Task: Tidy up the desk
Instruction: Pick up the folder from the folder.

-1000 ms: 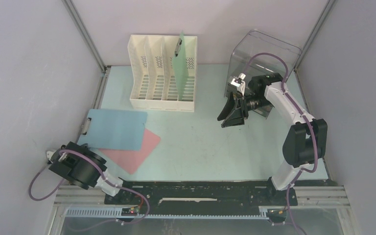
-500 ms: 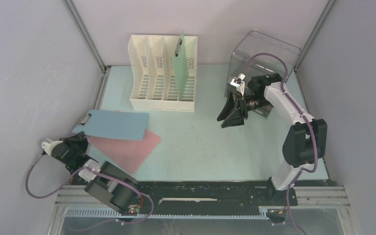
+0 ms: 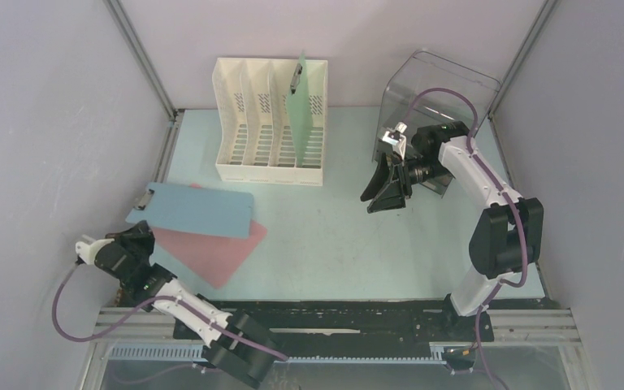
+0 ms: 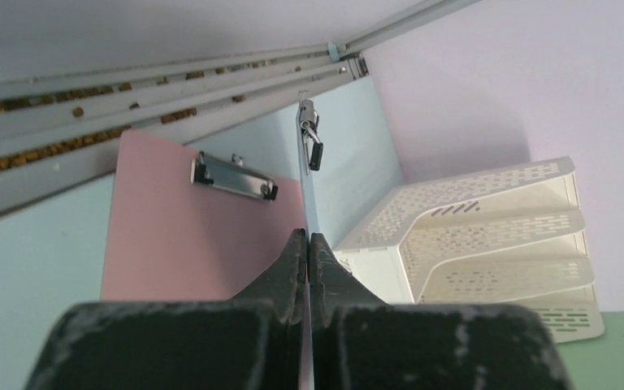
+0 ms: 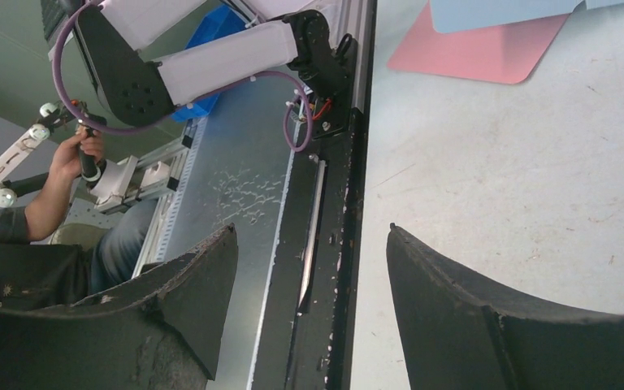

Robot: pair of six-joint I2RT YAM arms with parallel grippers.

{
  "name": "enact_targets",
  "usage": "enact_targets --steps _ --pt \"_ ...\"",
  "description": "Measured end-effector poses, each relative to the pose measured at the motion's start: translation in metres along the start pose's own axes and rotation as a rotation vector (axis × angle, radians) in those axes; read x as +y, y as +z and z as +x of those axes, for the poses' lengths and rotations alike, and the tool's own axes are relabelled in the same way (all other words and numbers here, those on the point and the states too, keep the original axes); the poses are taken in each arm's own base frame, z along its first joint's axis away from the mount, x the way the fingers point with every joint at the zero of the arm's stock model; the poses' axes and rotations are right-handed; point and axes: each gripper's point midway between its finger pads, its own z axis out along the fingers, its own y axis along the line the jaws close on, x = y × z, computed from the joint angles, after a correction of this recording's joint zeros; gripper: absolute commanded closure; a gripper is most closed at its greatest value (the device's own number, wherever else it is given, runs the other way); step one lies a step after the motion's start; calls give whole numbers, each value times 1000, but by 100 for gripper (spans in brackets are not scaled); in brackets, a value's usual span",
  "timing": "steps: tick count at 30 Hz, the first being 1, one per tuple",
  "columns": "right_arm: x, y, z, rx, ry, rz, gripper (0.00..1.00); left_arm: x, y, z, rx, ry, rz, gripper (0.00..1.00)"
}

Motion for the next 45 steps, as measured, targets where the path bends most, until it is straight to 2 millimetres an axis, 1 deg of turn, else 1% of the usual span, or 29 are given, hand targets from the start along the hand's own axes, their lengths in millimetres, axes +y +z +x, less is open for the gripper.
enact_targets --steps 3,6,8,12,15,17,21,26,29,33,36,45 --pt "-1 0 1 3 -1 3 25 -2 -6 9 35 -31 -16 100" --pt "-2 -2 1 5 -1 9 25 -12 -16 15 63 -41 -19 100" --pt "-2 -3 2 8 0 13 25 -23 -23 15 72 -33 -5 100" --pt "-4 -4 3 17 27 24 25 -54 -38 12 81 -7 46 100" --pt "-10 -5 4 29 47 43 25 -73 -48 9 85 9 82 100" --pt "-14 -6 7 45 51 67 25 -84 -54 8 93 11 101 100" --pt "-17 -5 13 86 37 129 25 -103 -64 10 120 17 138 100" --pt "-16 -3 7 102 -9 164 25 -133 -83 8 150 53 201 100" --pt "-19 -2 7 108 -11 176 25 -154 -97 4 153 99 255 100" --pt "-19 -2 7 108 -13 178 25 -176 -112 2 163 152 330 100" --pt "-19 -2 7 108 -13 178 25 -187 -120 7 194 189 385 100" --pt "-19 -2 7 108 -14 178 25 -208 -133 26 304 258 526 100"
